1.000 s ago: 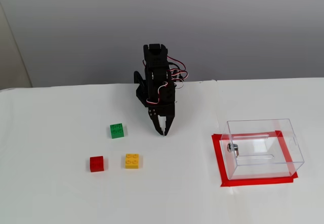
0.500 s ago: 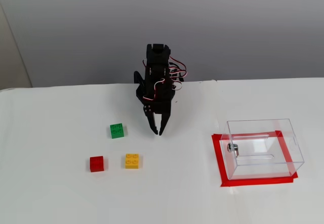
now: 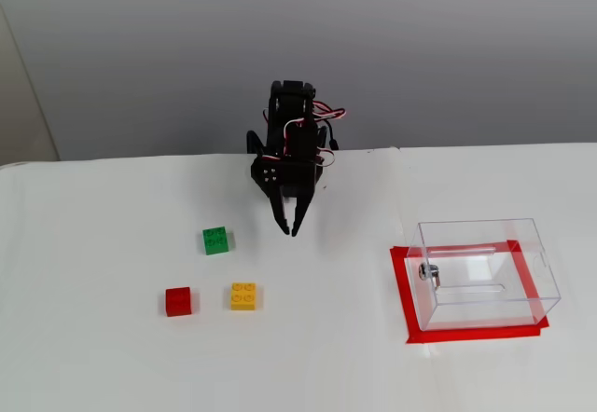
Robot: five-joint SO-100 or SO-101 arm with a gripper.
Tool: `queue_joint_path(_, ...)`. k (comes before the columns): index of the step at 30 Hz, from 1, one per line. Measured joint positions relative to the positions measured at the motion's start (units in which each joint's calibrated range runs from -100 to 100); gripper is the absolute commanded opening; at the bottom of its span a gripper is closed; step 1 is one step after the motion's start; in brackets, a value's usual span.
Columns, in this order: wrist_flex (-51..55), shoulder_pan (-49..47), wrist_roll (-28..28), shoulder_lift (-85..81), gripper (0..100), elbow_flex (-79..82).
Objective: Pick the green lego brick and place it into the transparent box
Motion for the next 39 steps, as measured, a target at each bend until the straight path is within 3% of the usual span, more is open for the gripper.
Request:
queue_joint_path(6, 4.8, 8.87, -0.15, 0.0, 2, -2.21)
queue_joint_path(21, 4.88, 32.37, 0.2, 3.55, 2, -2.56)
queue_joint_path(30, 0.17, 44.76, 0.2, 17.59, 2, -2.56)
queue_joint_path(39, -7.88, 49.25, 0.0, 26.81, 3, -2.56)
